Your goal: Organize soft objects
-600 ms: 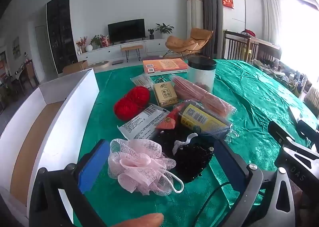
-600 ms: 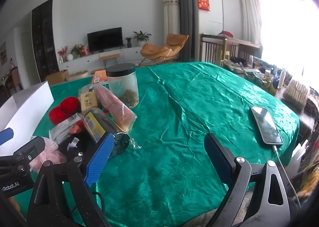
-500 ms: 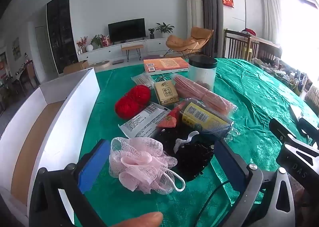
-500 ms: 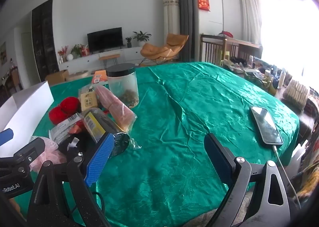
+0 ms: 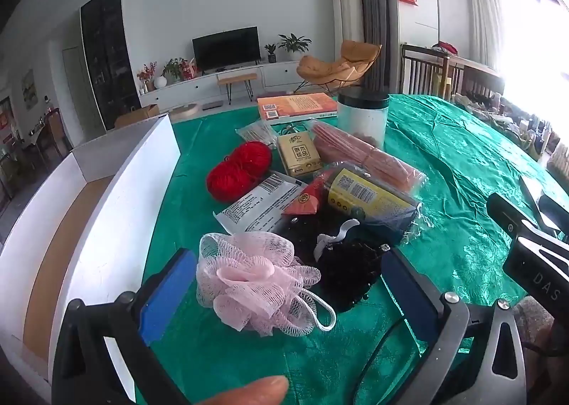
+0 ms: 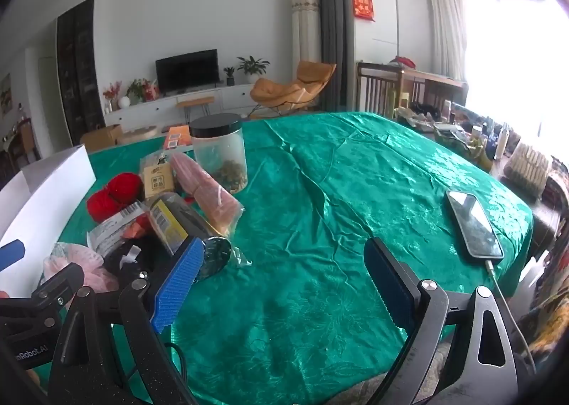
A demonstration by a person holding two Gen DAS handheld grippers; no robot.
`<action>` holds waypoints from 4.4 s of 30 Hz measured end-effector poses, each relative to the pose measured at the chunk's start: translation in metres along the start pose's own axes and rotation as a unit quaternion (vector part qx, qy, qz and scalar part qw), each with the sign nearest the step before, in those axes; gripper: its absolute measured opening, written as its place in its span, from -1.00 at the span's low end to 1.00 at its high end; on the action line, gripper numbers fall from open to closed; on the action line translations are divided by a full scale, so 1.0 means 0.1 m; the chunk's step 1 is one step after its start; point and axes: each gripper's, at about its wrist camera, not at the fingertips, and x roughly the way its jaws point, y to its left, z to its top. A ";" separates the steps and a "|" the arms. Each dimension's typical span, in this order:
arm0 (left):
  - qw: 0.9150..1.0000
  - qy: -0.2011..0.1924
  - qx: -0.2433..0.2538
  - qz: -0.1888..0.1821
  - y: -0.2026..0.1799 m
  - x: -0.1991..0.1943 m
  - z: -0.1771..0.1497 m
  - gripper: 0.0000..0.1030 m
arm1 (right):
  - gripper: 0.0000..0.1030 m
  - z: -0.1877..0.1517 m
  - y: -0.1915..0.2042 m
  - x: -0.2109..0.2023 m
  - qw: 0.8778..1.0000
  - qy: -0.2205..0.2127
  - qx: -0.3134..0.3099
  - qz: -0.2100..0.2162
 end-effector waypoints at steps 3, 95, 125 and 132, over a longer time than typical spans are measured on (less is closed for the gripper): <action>1.000 0.002 0.002 0.001 -0.01 0.01 -0.01 1.00 | 0.81 0.00 0.00 0.00 1.000 0.000 0.000 0.000; 0.999 0.040 0.006 0.009 0.01 0.19 -0.20 1.00 | 0.81 -0.02 -0.05 0.05 1.000 0.004 0.007 0.003; 0.999 0.050 0.003 0.010 0.04 0.24 -0.23 1.00 | 0.81 -0.03 -0.05 0.07 1.000 0.006 0.009 0.004; 0.999 0.050 0.003 0.010 0.04 0.24 -0.23 1.00 | 0.81 -0.03 -0.05 0.07 1.000 0.006 0.009 0.005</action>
